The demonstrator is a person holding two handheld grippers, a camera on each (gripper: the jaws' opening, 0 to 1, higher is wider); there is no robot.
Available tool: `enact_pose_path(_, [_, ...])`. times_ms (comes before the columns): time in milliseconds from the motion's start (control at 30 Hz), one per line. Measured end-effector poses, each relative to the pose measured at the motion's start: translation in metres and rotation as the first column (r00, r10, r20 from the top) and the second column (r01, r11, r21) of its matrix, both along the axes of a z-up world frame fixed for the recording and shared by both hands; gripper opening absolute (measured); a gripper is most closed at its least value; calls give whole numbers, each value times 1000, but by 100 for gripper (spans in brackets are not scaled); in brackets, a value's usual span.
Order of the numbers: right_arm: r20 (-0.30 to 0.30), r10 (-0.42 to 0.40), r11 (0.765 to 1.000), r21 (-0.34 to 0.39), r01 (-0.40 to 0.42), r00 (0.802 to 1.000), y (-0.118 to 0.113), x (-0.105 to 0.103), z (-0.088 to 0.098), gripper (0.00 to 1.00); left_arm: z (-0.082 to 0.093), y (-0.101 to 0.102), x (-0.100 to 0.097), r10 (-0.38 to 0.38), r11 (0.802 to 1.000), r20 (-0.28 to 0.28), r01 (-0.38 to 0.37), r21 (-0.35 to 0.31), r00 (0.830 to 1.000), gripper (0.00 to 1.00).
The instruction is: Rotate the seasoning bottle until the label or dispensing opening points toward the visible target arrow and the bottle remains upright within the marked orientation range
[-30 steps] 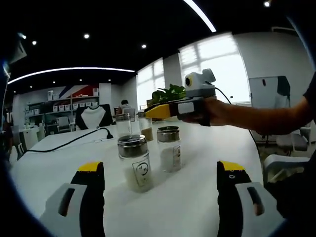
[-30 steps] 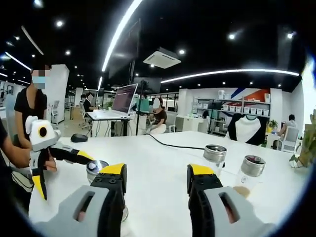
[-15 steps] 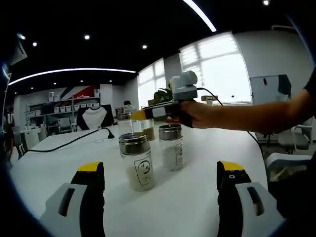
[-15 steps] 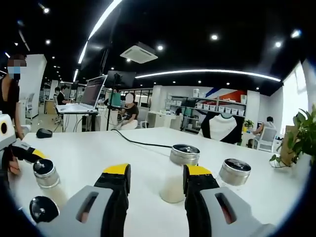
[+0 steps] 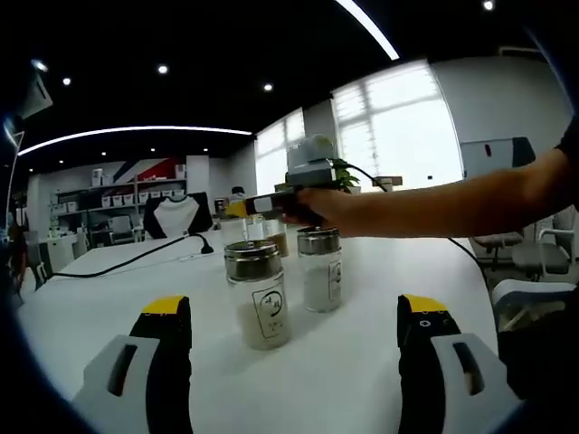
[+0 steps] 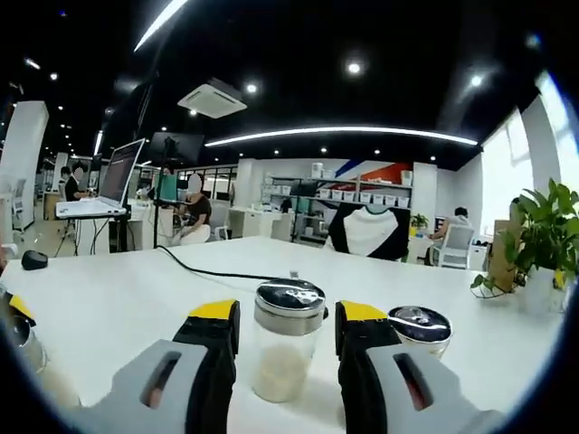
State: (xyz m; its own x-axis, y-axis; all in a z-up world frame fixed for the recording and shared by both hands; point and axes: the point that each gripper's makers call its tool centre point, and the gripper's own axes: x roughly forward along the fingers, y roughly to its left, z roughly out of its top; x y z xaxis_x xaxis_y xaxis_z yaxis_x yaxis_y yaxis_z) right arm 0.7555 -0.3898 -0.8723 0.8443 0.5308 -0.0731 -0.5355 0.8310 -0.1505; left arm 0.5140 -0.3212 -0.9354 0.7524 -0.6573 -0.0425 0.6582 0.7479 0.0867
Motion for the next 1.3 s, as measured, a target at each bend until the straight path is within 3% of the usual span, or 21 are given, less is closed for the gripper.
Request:
enact_pose_path(233, [6,-64,997,-48,64,998,-2,17,-10,42,0,-2,-1,-11,1000,6,11,7,1000,100])
enact_pose_path(400, [15,-63,996,-67,64,998,7,23,-15,42,0,-2,-1,-16,1000,7,16,4,1000,100])
enact_pose_path(467, [-10,-56,996,-74,55,998,11,26,-22,42,0,-2,-1,-15,1000,7,15,2,1000,100])
enact_pose_path(700, [-29,-61,997,-49,60,998,9,30,-27,41,0,-3,-1,-15,1000,15,15,8,1000,100])
enact_pose_path(833, [-64,-33,999,8,33,997,9,30,-26,39,1,-3,-1,-17,1000,15,17,6,1000,100])
enact_pose_path(1000, [-48,22,1000,6,-22,999,12,8,-19,38,3,-3,-1,-17,1000,21,17,-2,1000,100])
enact_pose_path(1300, [-55,90,993,87,-85,994,3,-4,0,37,5,-1,0,-7,1000,38,8,-3,999,100])
